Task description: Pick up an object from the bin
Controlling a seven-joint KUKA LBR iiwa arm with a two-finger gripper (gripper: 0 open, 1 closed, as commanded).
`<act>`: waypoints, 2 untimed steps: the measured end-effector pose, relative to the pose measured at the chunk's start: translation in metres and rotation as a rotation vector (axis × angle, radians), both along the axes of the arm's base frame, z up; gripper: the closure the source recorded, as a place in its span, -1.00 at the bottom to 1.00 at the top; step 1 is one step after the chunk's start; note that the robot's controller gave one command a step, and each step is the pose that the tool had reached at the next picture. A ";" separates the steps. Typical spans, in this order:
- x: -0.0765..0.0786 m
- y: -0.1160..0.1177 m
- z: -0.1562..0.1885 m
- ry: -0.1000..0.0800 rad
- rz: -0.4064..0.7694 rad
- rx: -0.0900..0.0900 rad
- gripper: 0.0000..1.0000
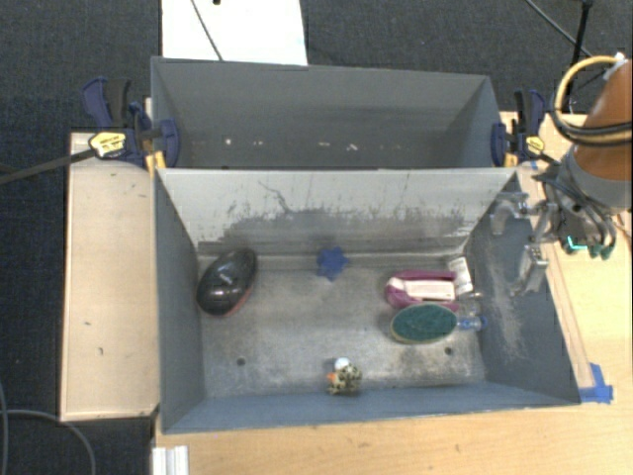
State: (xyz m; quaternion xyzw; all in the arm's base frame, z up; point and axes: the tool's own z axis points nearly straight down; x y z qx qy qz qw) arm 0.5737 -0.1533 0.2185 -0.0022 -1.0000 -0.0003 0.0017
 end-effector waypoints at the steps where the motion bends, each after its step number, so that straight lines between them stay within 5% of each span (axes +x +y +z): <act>1: -0.029 0.066 -0.096 -0.002 0.369 0.003 -1.00; 2: -0.041 0.090 -0.148 -0.015 0.422 0.000 -1.00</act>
Offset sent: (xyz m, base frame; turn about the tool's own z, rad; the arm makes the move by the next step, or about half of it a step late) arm -0.0281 0.0650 -0.0945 -0.3697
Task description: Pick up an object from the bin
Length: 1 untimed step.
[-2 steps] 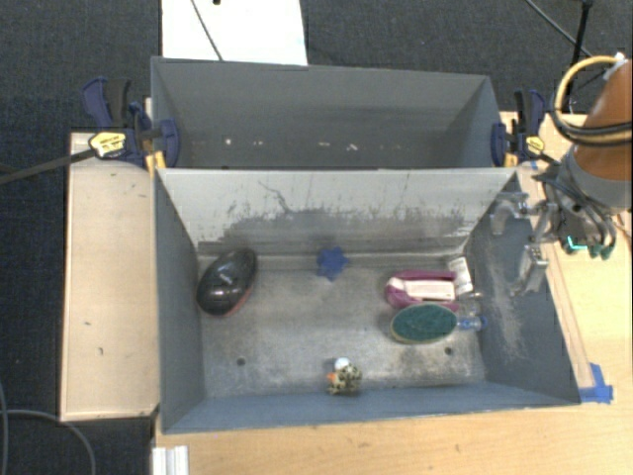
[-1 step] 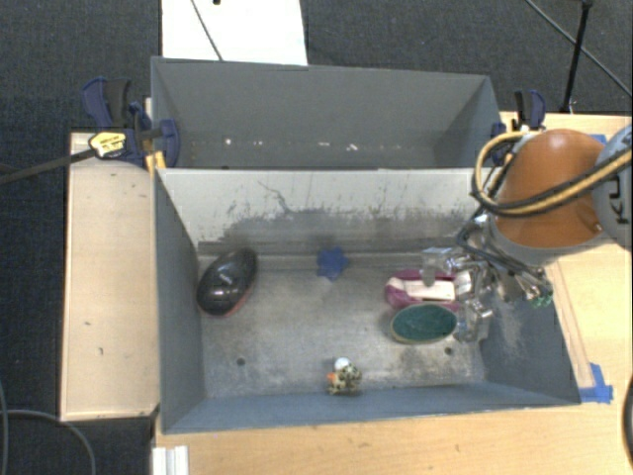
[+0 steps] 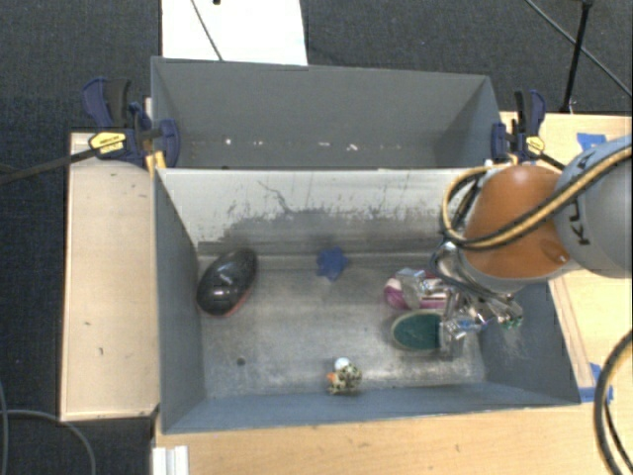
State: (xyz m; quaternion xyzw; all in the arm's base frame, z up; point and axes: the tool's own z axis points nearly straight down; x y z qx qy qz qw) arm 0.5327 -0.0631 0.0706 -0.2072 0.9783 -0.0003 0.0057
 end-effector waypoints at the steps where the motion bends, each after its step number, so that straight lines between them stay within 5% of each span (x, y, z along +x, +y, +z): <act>1: 0.002 -0.001 0.004 -0.004 0.005 -0.001 1.00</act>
Offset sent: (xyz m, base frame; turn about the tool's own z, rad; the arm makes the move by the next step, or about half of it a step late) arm 0.0000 0.0000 0.0000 0.0000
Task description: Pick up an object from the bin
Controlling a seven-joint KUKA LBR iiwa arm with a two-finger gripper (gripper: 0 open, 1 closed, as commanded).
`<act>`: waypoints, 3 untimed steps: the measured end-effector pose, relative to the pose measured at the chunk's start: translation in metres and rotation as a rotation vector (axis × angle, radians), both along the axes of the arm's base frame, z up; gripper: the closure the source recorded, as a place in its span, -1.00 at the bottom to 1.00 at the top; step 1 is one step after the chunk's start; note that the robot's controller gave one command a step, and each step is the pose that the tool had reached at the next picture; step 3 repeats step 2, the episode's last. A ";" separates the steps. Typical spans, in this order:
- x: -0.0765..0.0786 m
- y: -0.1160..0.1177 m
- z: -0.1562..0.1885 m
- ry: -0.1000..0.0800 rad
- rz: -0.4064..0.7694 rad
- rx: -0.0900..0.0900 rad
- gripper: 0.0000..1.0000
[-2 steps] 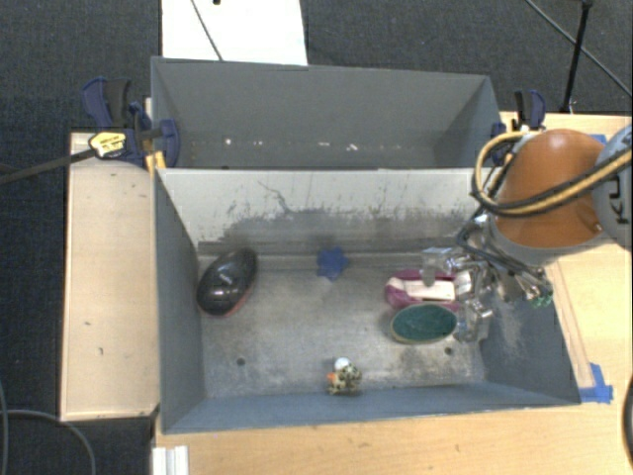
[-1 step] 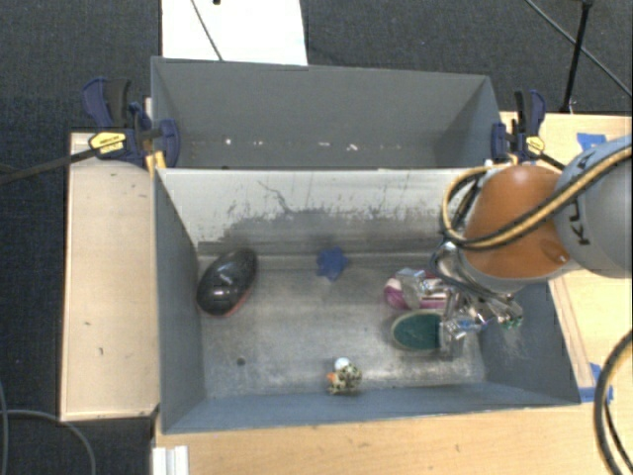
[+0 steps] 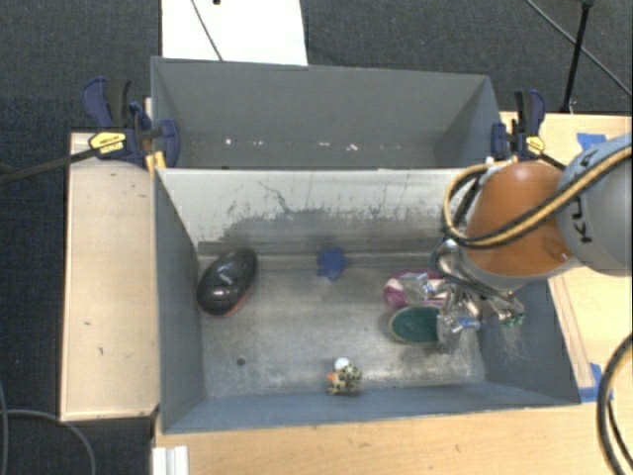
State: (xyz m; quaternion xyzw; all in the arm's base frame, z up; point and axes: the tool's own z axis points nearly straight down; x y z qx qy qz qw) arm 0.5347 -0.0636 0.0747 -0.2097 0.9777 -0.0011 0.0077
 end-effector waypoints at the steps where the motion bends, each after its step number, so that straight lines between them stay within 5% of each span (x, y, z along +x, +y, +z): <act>1: 0.004 0.028 0.117 0.005 -0.040 0.000 1.00; 2: -0.003 0.061 0.229 0.006 0.520 -0.006 1.00; 3: -0.003 0.061 0.229 0.006 0.520 -0.006 1.00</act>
Offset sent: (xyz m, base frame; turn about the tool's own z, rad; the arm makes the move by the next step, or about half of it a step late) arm 0.0015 0.0265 0.1116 0.0418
